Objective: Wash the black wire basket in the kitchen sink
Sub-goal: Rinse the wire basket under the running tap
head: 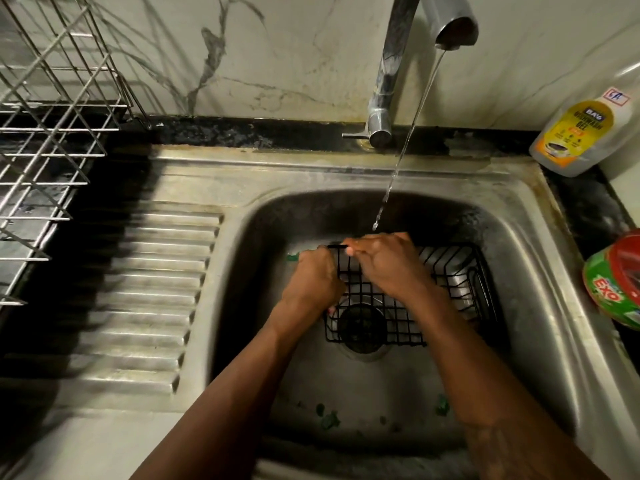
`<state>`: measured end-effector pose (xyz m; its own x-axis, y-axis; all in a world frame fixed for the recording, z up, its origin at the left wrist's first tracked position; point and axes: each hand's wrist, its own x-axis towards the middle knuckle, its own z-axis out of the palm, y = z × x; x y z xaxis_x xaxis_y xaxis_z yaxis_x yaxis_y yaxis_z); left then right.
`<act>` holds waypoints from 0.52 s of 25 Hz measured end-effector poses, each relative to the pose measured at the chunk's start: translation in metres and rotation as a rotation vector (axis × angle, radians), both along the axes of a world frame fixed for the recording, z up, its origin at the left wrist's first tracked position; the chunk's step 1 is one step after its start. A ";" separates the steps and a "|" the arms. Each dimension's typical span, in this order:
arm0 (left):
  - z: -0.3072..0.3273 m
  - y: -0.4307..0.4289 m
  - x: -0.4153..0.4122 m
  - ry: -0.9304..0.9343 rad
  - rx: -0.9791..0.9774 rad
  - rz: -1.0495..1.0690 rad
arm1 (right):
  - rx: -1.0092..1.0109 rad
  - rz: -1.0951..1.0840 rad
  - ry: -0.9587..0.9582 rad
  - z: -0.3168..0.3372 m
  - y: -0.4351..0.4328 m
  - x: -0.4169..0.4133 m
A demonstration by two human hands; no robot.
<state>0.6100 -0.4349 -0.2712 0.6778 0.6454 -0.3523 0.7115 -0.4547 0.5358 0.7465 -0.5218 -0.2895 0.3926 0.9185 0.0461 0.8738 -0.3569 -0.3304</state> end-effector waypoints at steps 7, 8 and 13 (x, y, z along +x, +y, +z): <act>0.006 0.001 -0.005 -0.060 0.100 0.061 | 0.014 -0.043 0.063 -0.001 -0.010 0.009; 0.007 0.001 -0.006 -0.048 0.114 0.086 | -0.001 -0.099 0.121 0.002 -0.023 0.020; 0.015 -0.001 -0.011 -0.052 0.157 0.084 | 0.019 -0.052 0.080 0.002 -0.011 0.009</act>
<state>0.5992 -0.4359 -0.2559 0.6342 0.7446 -0.2081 0.7233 -0.4763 0.4999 0.7552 -0.5332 -0.2879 0.4431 0.8959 0.0302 0.8246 -0.3942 -0.4058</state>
